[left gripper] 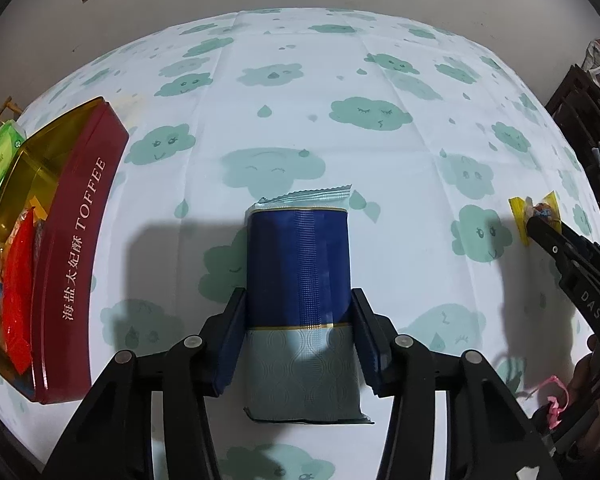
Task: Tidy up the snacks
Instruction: 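Grasp the blue wafer packet with the left gripper while the right holds the candy, then carry the blue wafer packet into the tin and open the left gripper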
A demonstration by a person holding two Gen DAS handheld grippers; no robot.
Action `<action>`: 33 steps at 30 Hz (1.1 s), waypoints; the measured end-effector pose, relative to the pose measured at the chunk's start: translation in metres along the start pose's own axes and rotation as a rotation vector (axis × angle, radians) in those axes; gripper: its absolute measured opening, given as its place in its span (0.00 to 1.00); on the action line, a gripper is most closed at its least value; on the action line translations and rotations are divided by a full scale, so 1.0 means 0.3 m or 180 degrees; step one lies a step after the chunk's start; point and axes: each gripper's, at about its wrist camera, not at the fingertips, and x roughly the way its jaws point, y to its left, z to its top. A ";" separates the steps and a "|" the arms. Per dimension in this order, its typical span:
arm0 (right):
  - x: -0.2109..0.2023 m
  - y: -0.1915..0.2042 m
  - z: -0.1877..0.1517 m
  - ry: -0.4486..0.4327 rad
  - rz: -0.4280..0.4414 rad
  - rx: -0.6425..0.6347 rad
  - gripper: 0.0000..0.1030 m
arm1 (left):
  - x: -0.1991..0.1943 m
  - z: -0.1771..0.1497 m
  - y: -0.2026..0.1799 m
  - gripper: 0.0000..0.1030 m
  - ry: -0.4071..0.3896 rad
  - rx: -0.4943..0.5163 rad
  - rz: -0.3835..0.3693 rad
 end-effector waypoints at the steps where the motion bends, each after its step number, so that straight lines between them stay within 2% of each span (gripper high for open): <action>1: 0.000 -0.001 -0.001 0.0001 -0.0003 -0.0002 0.33 | -0.001 -0.002 0.003 0.44 -0.0001 -0.0005 0.0006; 11: 0.000 0.000 0.000 0.0001 -0.0001 0.0000 0.33 | -0.017 -0.022 0.038 0.44 -0.0015 0.0071 0.0084; 22: 0.001 0.009 -0.002 0.0008 -0.0059 -0.0050 0.33 | -0.104 -0.024 0.044 0.44 -0.0236 0.0267 0.0104; 33: 0.003 0.015 0.000 0.0011 -0.0080 -0.0067 0.33 | -0.214 -0.006 0.122 0.44 -0.0484 0.0299 0.0207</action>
